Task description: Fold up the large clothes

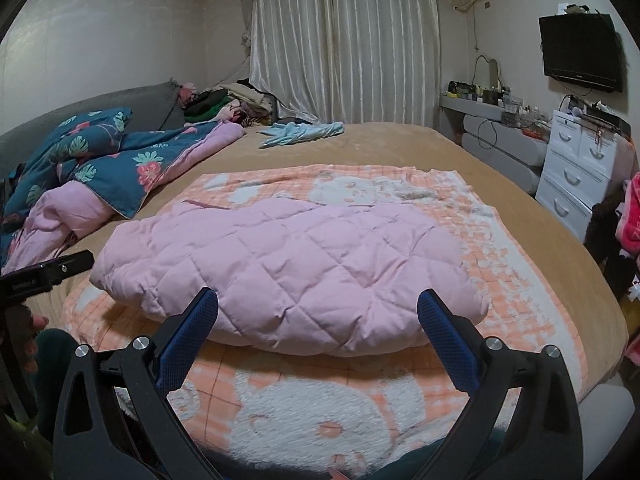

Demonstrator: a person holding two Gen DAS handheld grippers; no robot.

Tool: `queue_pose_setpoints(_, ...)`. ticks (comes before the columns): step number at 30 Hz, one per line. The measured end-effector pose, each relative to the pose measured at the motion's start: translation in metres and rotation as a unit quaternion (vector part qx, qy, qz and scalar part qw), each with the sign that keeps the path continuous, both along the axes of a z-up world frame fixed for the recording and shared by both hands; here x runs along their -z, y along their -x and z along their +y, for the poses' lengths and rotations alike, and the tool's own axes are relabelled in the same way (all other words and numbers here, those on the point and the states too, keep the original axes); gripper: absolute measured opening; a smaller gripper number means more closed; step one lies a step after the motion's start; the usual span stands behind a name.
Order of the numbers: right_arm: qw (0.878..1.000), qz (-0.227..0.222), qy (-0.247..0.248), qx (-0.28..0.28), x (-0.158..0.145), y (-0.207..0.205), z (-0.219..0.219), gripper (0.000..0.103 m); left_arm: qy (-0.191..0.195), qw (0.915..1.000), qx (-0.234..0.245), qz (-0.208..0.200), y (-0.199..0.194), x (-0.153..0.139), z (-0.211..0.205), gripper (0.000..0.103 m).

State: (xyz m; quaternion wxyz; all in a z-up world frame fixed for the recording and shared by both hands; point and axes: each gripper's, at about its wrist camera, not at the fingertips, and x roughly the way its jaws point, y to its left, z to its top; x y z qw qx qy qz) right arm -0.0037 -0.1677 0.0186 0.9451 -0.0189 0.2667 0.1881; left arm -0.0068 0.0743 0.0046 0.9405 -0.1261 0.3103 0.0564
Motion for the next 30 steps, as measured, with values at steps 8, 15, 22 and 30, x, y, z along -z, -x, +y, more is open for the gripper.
queue_pose_setpoints(8, 0.999, 0.052, -0.003, -0.014, 0.027, 0.001, 0.015, 0.099, -0.009, 0.9992, 0.029, 0.026, -0.001, 0.022, -0.021, 0.094)
queue_pose_setpoints(15, 0.998, 0.06, 0.0, -0.026, 0.032, 0.003, 0.025, 0.099, -0.015, 0.999, 0.033, 0.026, -0.001, 0.023, -0.028, 0.094)
queue_pose_setpoints(22, 0.998, 0.057, -0.001, -0.027, 0.031, 0.004, 0.027, 0.099, -0.015, 0.999, 0.033, 0.027, -0.001, 0.023, -0.029, 0.094)
queue_pose_setpoints(30, 0.998, 0.055, -0.004, -0.02, 0.028, 0.005, 0.025, 0.099, -0.019, 0.9989, 0.03, 0.028, 0.0, 0.023, -0.03, 0.094)
